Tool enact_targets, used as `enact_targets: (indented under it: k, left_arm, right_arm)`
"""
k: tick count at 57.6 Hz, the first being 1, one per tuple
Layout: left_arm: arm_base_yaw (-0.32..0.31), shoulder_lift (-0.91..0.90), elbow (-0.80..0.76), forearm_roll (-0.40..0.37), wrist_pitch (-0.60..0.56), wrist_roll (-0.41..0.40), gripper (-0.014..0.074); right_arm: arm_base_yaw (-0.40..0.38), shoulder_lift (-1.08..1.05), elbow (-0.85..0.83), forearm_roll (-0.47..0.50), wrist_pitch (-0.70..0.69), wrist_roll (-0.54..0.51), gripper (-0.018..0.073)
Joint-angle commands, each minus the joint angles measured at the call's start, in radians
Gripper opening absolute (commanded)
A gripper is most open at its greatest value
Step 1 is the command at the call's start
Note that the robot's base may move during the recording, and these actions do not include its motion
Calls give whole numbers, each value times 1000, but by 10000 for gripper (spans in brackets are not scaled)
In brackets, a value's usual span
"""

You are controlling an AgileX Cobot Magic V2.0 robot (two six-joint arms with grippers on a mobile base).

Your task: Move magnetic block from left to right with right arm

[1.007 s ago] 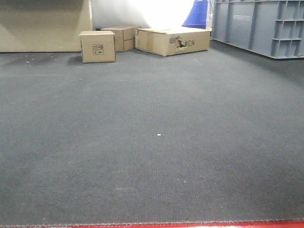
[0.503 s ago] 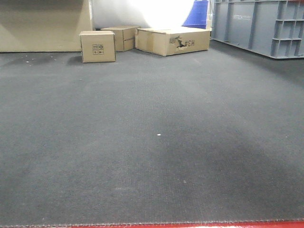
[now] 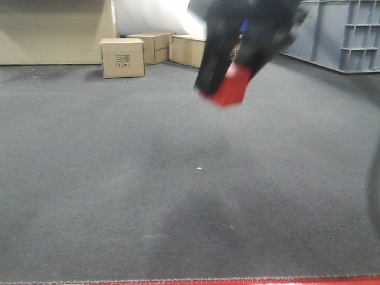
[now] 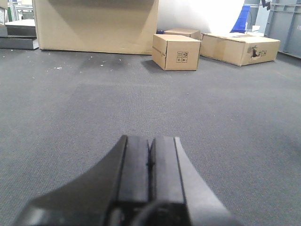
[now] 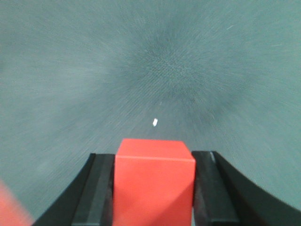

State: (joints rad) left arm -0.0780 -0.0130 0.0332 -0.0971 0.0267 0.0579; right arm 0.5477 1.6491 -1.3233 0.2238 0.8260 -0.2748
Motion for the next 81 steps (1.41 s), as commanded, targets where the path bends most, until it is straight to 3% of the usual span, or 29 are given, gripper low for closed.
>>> enact_targets:
  k: [1, 24, 31, 42, 57, 64, 77, 81]
  left_arm:
    - [-2, -12, 8, -5, -83, -6, -126]
    - [-2, -12, 8, -5, -83, -6, -126]
    - [-2, -12, 8, -5, -83, -6, -126]
    - [-2, -12, 8, -5, -83, -6, -126]
    - [-2, -12, 8, -5, -83, -6, -126]
    - [-2, -12, 8, -5, -83, -6, -126]
    - [-2, -12, 8, -5, -83, -6, -126]
    - [-2, -12, 8, -5, -83, -6, -126]
  right_arm:
    - [1, 6, -45, -7, -38, -9, 216]
    - [1, 120, -45, -44, -38, -9, 231]
    - [1, 124, -45, -44, -32, -9, 352]
    - [1, 122, -45, -46, -31, -9, 617]
    - [0, 79, -91, -45, 5, -1, 632]
    - [-4, 15, -108, -45, 1, 55, 540]
    - [-6, -197, -74, -45, -14, 125, 62]
    - [-6, -296, -24, -44, -60, 153, 64]
